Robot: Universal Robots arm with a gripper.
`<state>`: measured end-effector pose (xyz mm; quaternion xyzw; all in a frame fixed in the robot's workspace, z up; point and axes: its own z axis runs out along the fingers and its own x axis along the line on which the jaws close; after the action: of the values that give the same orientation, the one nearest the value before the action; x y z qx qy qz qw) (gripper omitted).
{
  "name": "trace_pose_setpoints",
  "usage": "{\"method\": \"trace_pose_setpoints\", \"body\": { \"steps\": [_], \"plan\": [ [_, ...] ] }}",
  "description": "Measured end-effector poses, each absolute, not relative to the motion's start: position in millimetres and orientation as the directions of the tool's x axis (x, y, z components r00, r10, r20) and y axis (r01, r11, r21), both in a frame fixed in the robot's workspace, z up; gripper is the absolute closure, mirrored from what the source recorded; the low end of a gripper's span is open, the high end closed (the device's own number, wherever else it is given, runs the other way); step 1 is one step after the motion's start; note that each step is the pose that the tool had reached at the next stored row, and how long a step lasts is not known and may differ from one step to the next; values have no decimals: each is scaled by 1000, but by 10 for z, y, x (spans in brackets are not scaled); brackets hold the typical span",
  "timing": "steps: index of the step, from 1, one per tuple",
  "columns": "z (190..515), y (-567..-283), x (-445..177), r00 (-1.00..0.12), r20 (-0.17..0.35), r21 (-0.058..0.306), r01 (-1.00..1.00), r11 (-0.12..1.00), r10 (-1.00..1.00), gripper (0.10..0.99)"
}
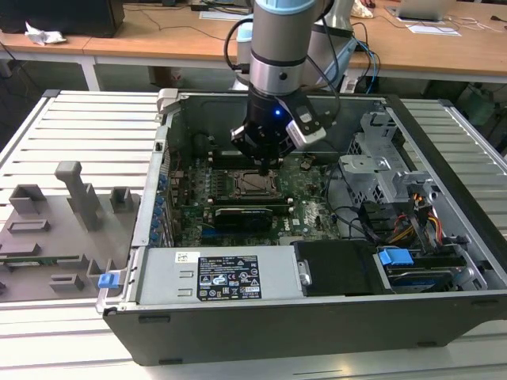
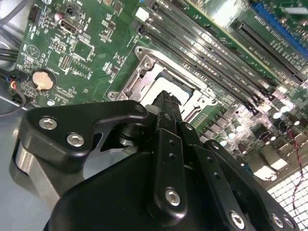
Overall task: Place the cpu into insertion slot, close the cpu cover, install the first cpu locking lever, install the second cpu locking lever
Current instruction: 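Install the second cpu locking lever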
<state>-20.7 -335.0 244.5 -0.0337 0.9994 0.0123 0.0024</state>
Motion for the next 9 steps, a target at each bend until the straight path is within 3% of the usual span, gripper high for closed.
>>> {"method": "trace_pose_setpoints", "body": {
  "steps": [9],
  "plan": [
    [2442,-3460,-207,-998,-6,24,-68,997,-67,980]
  ]
}}
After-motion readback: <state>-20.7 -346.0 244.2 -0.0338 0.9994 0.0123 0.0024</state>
